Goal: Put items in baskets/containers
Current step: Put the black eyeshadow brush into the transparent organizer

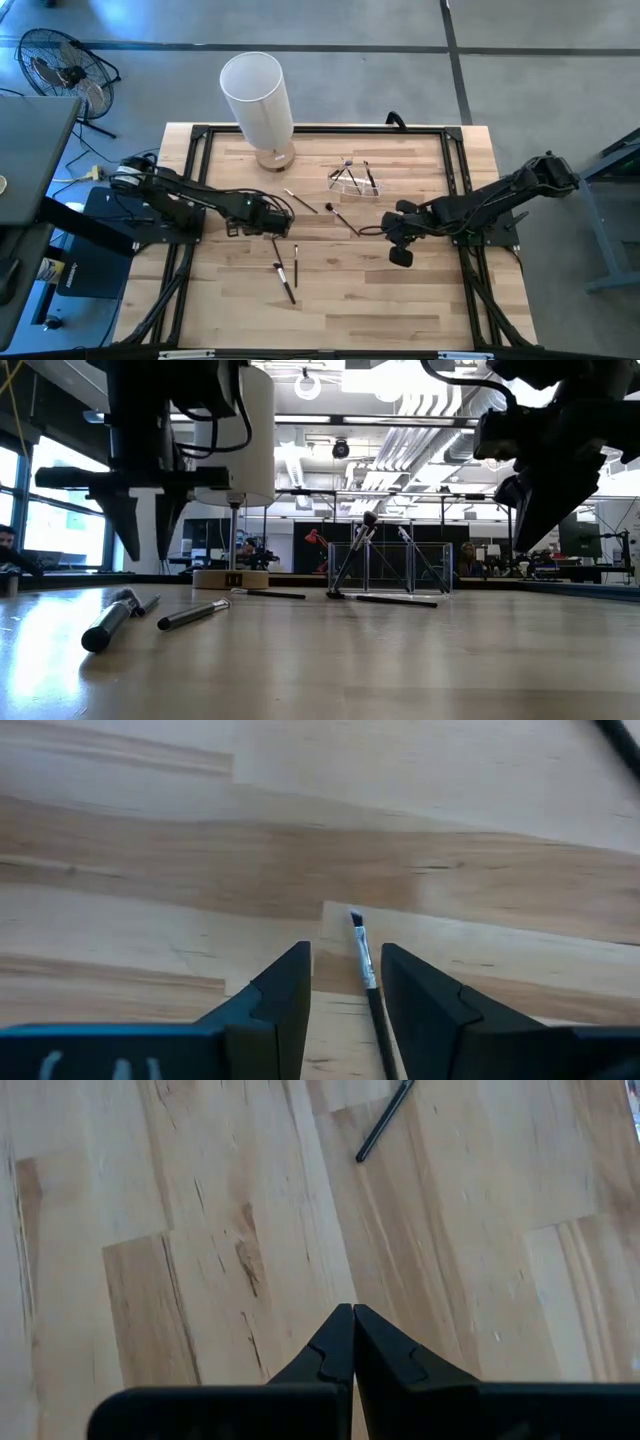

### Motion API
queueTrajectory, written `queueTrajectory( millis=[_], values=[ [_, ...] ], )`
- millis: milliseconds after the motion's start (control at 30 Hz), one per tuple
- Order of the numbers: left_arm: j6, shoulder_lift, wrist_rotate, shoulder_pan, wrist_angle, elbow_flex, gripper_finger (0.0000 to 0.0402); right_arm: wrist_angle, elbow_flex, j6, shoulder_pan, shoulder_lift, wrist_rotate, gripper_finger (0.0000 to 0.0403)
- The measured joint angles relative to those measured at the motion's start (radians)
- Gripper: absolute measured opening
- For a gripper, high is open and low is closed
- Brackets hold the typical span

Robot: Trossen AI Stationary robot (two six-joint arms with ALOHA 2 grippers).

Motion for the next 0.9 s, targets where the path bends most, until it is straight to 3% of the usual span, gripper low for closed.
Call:
queueTrajectory(
  millis=[467,900],
  values=[
    [0.105,0.057,0.060,0.088,0.059,-0.003,0.0122,0.024,0.000,0.000,0.000,0.000,-0.007,0.0002],
    [0.067,0.058,0.099,0.088,0.121,-0.049,0.0122,0.028,0.000,-0.019,0.000,0.000,-0.010,0.0002]
  ],
)
